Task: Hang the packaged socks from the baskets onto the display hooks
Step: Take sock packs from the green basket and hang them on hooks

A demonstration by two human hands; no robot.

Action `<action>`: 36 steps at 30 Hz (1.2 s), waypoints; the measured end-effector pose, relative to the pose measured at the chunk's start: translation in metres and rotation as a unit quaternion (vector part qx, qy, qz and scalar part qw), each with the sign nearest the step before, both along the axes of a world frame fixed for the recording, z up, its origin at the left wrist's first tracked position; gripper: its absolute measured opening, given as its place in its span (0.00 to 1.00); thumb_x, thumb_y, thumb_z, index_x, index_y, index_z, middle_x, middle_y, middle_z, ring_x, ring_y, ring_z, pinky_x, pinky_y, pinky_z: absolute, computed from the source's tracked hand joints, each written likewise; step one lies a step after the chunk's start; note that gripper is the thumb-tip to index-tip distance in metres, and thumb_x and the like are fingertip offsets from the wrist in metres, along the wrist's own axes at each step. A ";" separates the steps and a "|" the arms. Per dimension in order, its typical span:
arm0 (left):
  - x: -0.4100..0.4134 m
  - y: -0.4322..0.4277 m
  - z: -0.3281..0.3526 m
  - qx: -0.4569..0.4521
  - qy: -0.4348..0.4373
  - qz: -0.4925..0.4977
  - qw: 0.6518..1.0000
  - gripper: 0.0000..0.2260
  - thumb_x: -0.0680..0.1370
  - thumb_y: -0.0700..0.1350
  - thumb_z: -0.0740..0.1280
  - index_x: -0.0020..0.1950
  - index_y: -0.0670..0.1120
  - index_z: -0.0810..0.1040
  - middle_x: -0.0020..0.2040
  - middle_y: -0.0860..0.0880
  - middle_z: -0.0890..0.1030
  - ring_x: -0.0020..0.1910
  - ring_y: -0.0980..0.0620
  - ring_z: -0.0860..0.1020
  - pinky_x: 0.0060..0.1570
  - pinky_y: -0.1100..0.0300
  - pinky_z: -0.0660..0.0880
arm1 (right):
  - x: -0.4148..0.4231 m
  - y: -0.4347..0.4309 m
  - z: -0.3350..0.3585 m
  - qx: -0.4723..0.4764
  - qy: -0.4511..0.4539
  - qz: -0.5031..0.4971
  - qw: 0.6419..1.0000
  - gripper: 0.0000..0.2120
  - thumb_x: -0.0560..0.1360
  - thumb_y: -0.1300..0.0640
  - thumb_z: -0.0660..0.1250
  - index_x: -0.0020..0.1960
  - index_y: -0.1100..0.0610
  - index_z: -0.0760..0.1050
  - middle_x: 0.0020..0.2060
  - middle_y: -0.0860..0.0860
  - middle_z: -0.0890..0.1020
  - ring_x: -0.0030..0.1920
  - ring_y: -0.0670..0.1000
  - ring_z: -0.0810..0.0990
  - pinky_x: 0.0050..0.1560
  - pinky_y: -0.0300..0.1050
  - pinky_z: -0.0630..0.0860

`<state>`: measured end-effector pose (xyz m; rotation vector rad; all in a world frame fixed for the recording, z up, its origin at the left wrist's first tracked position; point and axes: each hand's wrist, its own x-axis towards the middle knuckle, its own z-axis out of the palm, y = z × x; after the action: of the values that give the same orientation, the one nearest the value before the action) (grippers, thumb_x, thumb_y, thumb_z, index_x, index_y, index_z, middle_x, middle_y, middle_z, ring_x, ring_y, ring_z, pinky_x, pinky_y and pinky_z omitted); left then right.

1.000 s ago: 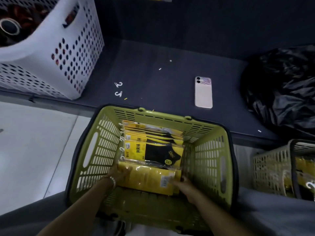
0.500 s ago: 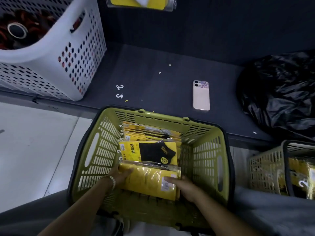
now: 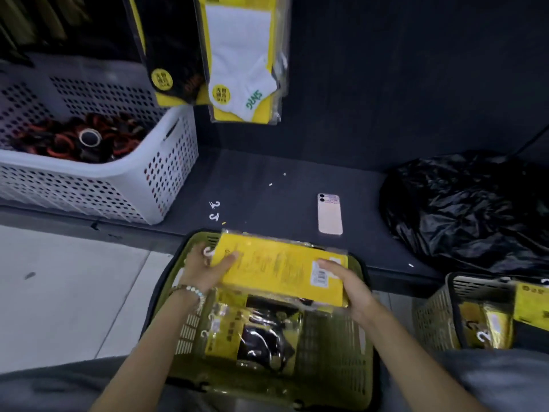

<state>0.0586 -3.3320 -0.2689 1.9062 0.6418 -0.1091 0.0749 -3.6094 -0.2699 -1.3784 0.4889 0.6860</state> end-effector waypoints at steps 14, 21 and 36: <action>0.012 -0.043 0.117 -0.361 -0.129 0.145 0.912 0.31 0.70 0.52 0.71 0.69 0.43 0.68 0.66 0.41 0.74 0.60 0.44 0.77 0.55 0.49 0.76 | 0.015 0.021 0.106 -0.025 -0.261 -0.026 0.965 0.23 0.68 0.49 0.74 0.61 0.52 0.75 0.58 0.52 0.80 0.57 0.50 0.80 0.58 0.44 0.75; 0.012 -0.050 0.147 -0.198 -0.242 0.038 0.949 0.07 0.71 0.50 0.71 0.47 0.52 0.80 0.44 0.55 0.85 0.42 0.59 0.82 0.37 0.66 0.76 | 0.030 0.058 0.151 -0.026 -0.404 0.016 0.914 0.14 0.68 0.52 0.75 0.53 0.52 0.79 0.46 0.47 0.83 0.45 0.42 0.82 0.44 0.35 0.78; 0.027 -0.016 0.182 -0.141 -0.275 -0.037 0.950 0.24 0.66 0.71 0.59 0.40 0.49 0.73 0.35 0.50 0.73 0.33 0.53 0.71 0.35 0.61 0.67 | 0.041 0.063 0.189 0.058 -0.448 0.014 0.892 0.07 0.76 0.57 0.66 0.51 0.52 0.82 0.45 0.49 0.86 0.45 0.46 0.84 0.41 0.34 0.78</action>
<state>0.0851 -3.3478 -0.0869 1.5812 0.1628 0.2651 0.1160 -3.5465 -0.0805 -1.4235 -0.3097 0.0430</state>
